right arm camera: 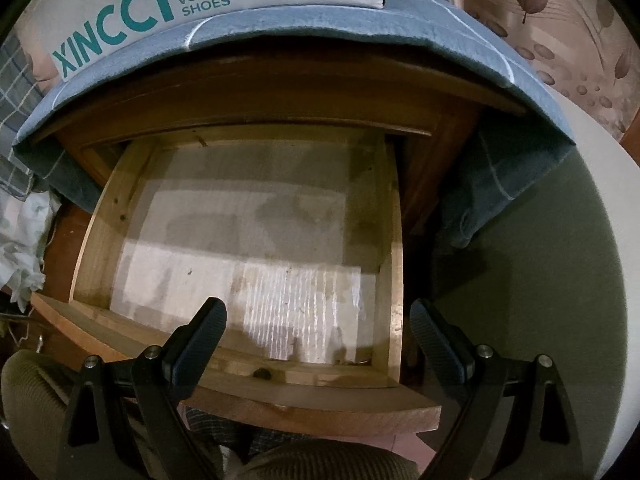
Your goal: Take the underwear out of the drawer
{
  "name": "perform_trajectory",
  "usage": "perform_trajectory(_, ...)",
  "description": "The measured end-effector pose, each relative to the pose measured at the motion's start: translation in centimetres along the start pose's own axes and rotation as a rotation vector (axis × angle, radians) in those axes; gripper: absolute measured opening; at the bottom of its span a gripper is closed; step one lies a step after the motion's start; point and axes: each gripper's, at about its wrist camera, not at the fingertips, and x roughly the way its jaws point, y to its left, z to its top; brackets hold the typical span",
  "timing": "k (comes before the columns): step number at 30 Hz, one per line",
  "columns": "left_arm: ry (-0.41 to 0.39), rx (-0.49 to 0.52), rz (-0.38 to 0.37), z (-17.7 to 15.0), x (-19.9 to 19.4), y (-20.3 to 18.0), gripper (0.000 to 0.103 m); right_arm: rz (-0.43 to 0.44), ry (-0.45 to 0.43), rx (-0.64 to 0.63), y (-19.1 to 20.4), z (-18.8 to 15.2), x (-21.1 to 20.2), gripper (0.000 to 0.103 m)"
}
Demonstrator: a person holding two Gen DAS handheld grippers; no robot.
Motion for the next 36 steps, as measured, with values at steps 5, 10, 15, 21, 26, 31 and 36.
perform_trajectory(5,0.043,-0.076,0.095,-4.4,2.2,1.5,0.077,0.003,-0.015,-0.011,0.3,-0.1,-0.2,0.092)
perform_trajectory(10,0.030,-0.078,0.153,-7.5,3.5,1.3,0.077,0.008,-0.024,-0.019,0.8,-0.1,-0.5,0.091)
perform_trajectory(15,0.073,-0.096,0.126,-8.9,5.6,1.2,0.077,-0.006,-0.040,-0.040,1.4,-0.1,-0.9,0.092)
perform_trajectory(21,0.069,-0.042,0.137,-11.0,7.4,0.7,0.077,-0.020,-0.044,-0.047,1.7,-0.1,-0.9,0.092)
perform_trajectory(26,0.046,-0.002,0.116,-11.4,7.1,0.0,0.077,-0.029,-0.041,-0.055,1.8,-0.1,-0.7,0.092)
perform_trajectory(31,0.050,0.067,0.141,-11.8,7.5,-1.3,0.077,-0.038,-0.039,-0.058,1.8,-0.1,-0.7,0.092)
perform_trajectory(36,0.047,0.090,0.146,-11.8,7.5,-1.7,0.077,-0.042,-0.037,-0.060,1.8,-0.1,-0.6,0.092)
